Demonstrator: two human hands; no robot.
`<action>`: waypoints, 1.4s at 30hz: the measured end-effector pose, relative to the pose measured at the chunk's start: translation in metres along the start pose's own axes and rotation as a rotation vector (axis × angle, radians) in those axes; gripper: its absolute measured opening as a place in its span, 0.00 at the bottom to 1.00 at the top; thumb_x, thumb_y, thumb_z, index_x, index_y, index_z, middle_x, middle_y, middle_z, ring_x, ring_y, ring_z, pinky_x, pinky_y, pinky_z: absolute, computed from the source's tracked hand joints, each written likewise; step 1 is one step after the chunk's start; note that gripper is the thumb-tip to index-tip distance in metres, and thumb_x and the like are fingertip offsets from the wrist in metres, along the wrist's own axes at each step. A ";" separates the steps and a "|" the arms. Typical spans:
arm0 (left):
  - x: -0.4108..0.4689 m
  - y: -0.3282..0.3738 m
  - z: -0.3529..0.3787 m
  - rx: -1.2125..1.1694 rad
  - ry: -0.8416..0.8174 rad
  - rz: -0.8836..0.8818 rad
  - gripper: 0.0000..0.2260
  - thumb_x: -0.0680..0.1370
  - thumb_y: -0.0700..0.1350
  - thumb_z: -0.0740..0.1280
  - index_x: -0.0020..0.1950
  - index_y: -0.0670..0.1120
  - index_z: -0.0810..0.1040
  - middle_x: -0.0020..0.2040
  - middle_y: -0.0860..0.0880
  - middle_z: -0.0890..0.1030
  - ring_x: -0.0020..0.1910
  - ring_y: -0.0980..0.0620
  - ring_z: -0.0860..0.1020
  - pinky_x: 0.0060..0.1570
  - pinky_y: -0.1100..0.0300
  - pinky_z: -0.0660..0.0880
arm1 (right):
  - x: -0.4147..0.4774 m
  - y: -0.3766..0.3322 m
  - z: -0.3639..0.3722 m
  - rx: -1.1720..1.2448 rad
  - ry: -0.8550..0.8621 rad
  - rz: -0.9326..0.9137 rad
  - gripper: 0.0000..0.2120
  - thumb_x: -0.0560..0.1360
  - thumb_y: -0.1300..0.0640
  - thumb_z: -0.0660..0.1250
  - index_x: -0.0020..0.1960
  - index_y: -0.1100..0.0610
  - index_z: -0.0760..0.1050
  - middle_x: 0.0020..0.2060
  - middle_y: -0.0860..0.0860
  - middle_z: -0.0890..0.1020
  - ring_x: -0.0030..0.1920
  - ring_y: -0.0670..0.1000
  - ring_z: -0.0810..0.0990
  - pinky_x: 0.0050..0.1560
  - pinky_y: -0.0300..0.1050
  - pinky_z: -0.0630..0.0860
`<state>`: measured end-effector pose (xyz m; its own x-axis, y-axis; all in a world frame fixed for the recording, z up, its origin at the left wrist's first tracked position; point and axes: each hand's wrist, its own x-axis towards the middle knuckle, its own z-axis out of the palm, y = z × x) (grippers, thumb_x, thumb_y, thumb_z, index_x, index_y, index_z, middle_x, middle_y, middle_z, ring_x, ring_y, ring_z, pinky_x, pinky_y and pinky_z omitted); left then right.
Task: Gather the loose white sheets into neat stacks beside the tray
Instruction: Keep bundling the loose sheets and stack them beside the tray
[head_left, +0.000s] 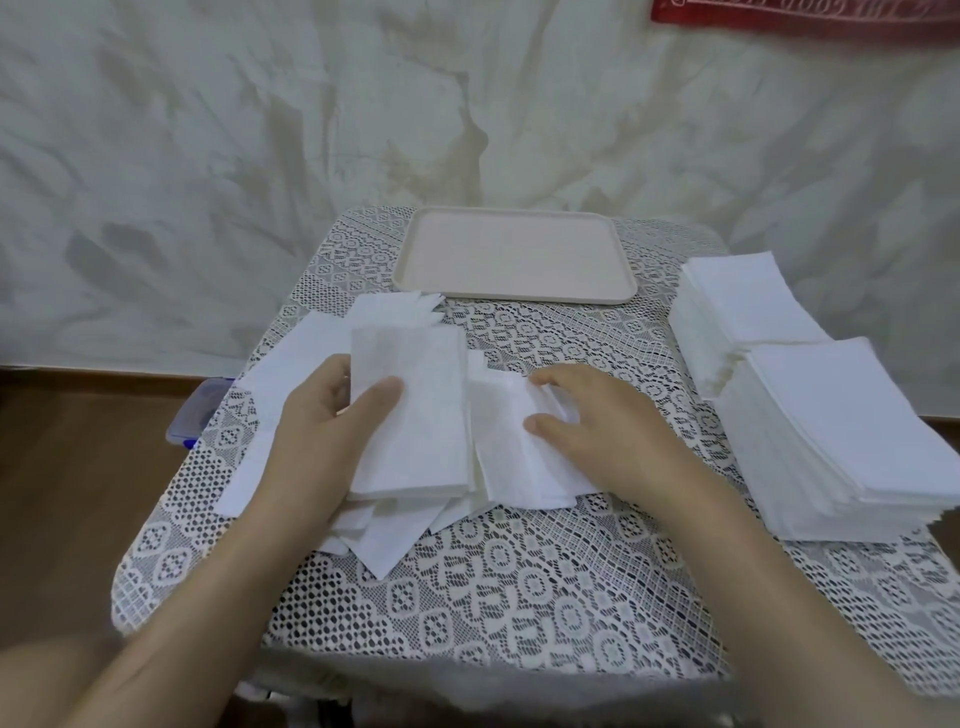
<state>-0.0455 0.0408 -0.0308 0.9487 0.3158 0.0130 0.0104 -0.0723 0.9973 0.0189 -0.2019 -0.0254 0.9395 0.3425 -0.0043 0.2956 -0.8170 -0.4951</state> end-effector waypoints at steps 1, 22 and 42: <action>0.000 0.000 0.002 -0.008 -0.003 -0.004 0.02 0.82 0.45 0.70 0.54 0.50 0.82 0.45 0.50 0.87 0.42 0.52 0.85 0.40 0.54 0.79 | 0.001 0.001 0.000 0.012 0.000 0.005 0.24 0.79 0.46 0.68 0.74 0.46 0.70 0.70 0.43 0.74 0.65 0.48 0.75 0.59 0.45 0.68; -0.003 0.002 -0.008 -0.074 -0.004 -0.047 0.06 0.82 0.47 0.70 0.59 0.51 0.83 0.51 0.46 0.88 0.53 0.39 0.86 0.50 0.41 0.80 | -0.022 0.019 -0.002 0.266 0.199 0.185 0.07 0.79 0.53 0.69 0.44 0.52 0.76 0.38 0.47 0.81 0.40 0.52 0.78 0.39 0.46 0.69; 0.004 0.002 -0.019 -0.144 -0.102 -0.106 0.11 0.84 0.42 0.65 0.65 0.49 0.81 0.54 0.45 0.88 0.50 0.46 0.87 0.45 0.54 0.85 | -0.013 -0.007 0.009 0.194 -0.007 0.212 0.12 0.79 0.48 0.70 0.60 0.52 0.80 0.50 0.48 0.84 0.50 0.52 0.81 0.45 0.46 0.76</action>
<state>-0.0473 0.0602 -0.0275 0.9718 0.2167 -0.0931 0.0740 0.0947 0.9928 0.0030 -0.1964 -0.0298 0.9753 0.1777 -0.1310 0.0537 -0.7666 -0.6398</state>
